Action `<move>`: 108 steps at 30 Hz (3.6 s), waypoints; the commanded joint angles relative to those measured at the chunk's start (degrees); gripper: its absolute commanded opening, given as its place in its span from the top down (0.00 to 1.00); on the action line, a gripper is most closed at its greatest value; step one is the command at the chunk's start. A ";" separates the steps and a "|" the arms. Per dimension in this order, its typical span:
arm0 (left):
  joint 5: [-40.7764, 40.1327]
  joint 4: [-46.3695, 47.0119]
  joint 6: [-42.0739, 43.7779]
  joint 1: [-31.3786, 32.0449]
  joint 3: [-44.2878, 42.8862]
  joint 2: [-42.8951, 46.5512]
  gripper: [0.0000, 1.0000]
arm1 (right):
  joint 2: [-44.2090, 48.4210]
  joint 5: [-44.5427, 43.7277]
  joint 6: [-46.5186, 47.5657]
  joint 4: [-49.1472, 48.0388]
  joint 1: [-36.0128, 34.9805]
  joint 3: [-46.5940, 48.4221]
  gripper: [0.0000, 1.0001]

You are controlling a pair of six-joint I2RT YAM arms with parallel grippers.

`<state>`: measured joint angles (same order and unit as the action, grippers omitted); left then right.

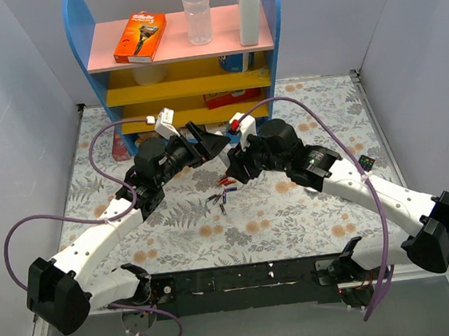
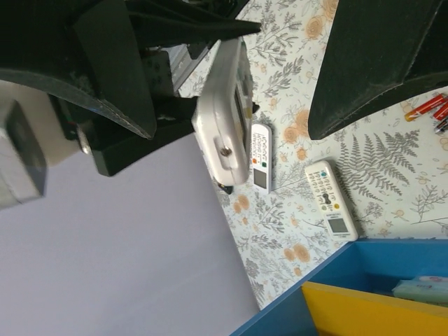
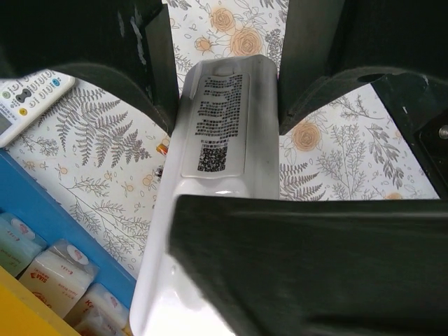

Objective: Load the batteries into the remote control

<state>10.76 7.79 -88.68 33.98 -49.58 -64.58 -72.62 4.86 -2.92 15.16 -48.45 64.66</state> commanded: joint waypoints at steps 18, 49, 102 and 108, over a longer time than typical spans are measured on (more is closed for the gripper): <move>-5.49 -1.46 1.94 0.74 -0.52 -1.52 0.46 | -4.37 -11.46 4.32 3.47 -5.69 8.55 0.99; 27.81 2.14 7.37 -15.78 9.95 0.95 1.00 | 14.61 2.16 17.31 -14.54 -6.40 -10.95 0.02; 38.01 -6.39 2.29 -15.70 0.45 -4.68 1.00 | 3.63 11.66 41.85 -19.46 -9.47 -12.72 0.49; 38.98 -7.44 4.56 -15.70 -0.07 -4.24 1.00 | 3.45 11.22 41.77 -19.38 -9.56 -12.81 0.54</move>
<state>47.03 1.06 -85.54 18.44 -46.89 -71.26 -68.73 16.84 37.98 -1.61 -57.78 50.83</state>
